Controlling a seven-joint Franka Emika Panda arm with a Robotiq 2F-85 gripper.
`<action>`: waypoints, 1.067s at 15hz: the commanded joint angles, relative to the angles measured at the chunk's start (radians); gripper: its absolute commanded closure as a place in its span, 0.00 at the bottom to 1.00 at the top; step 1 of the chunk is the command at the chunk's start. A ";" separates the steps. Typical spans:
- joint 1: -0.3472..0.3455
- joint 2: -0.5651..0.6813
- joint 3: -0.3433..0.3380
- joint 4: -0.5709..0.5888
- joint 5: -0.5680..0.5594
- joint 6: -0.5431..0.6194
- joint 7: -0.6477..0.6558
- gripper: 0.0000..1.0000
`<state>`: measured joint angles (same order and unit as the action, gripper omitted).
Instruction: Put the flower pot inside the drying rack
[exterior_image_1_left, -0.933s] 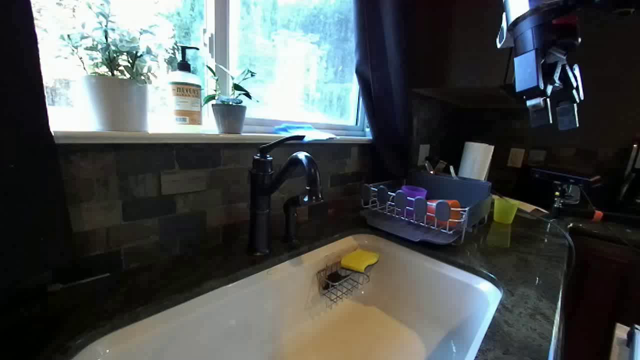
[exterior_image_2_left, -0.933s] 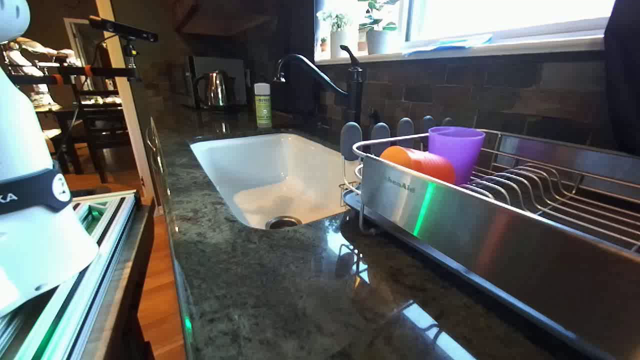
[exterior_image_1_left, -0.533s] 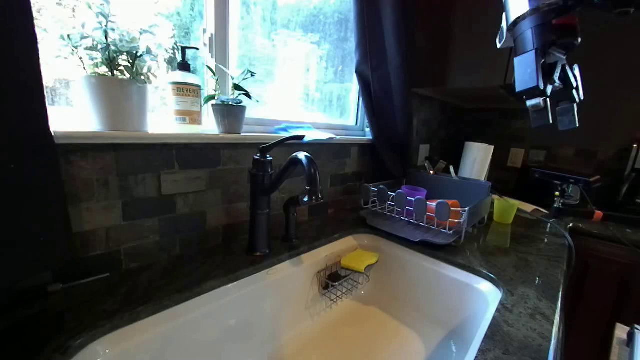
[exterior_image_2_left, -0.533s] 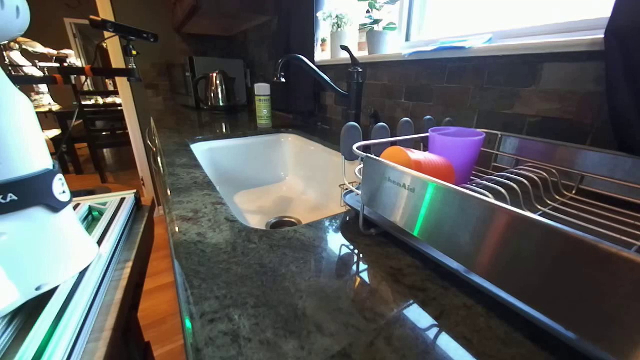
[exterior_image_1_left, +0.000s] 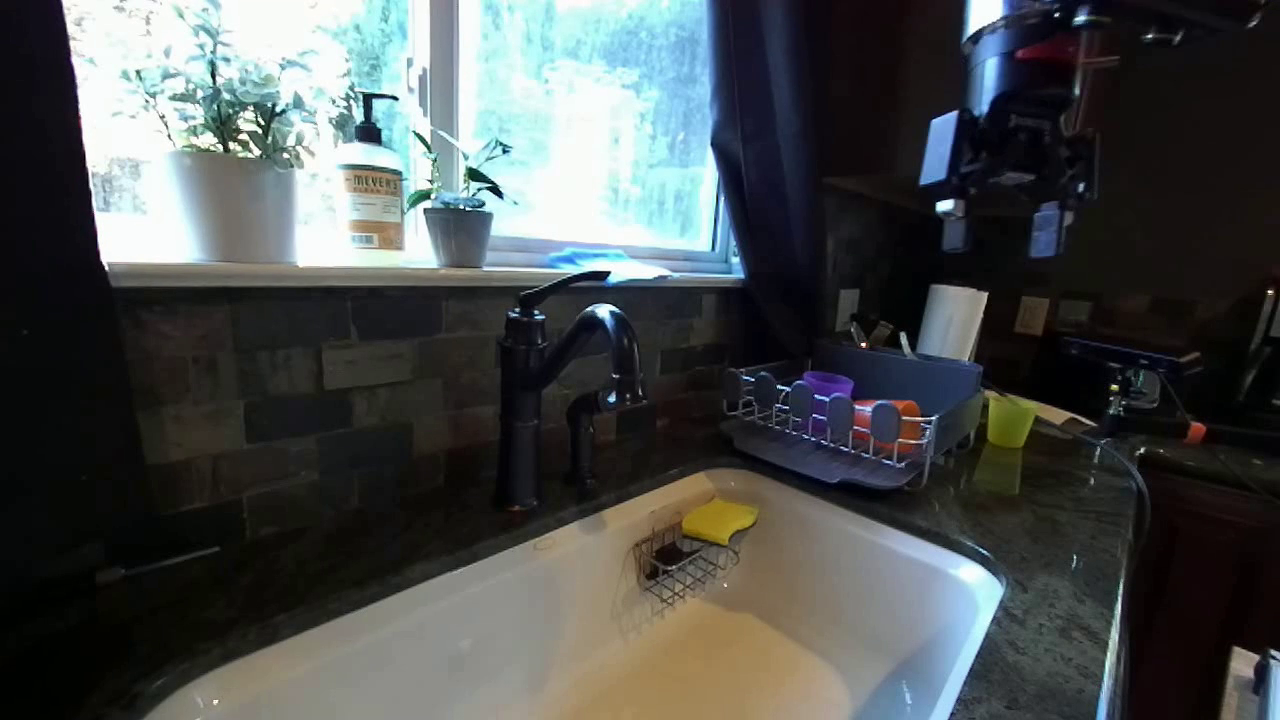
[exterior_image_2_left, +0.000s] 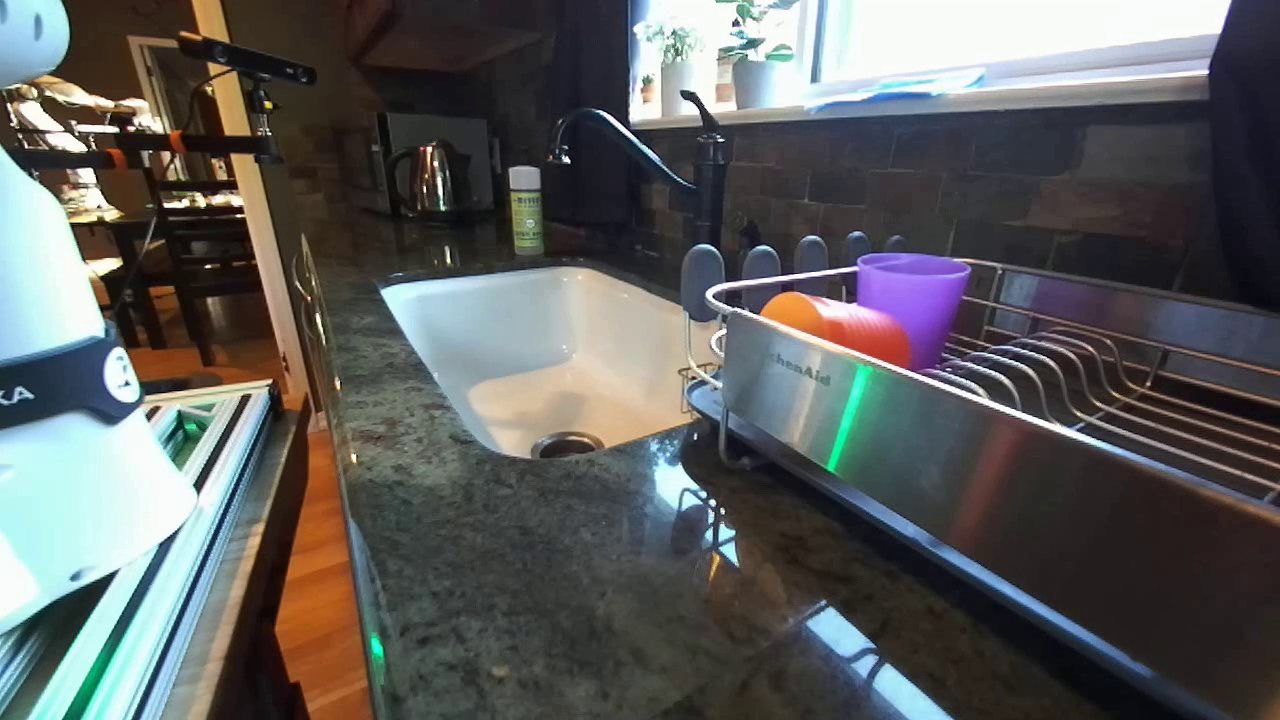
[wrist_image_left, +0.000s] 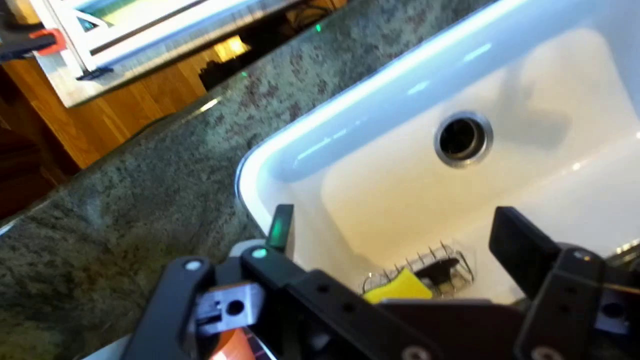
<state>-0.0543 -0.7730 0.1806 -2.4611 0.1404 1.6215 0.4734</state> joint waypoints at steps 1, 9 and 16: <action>-0.065 0.170 0.070 0.092 -0.002 0.208 0.165 0.00; -0.016 0.637 0.056 0.522 -0.037 0.402 0.378 0.00; 0.065 0.751 -0.012 0.681 0.005 0.351 0.343 0.00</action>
<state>-0.0342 -0.0232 0.2124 -1.7831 0.1471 1.9755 0.8153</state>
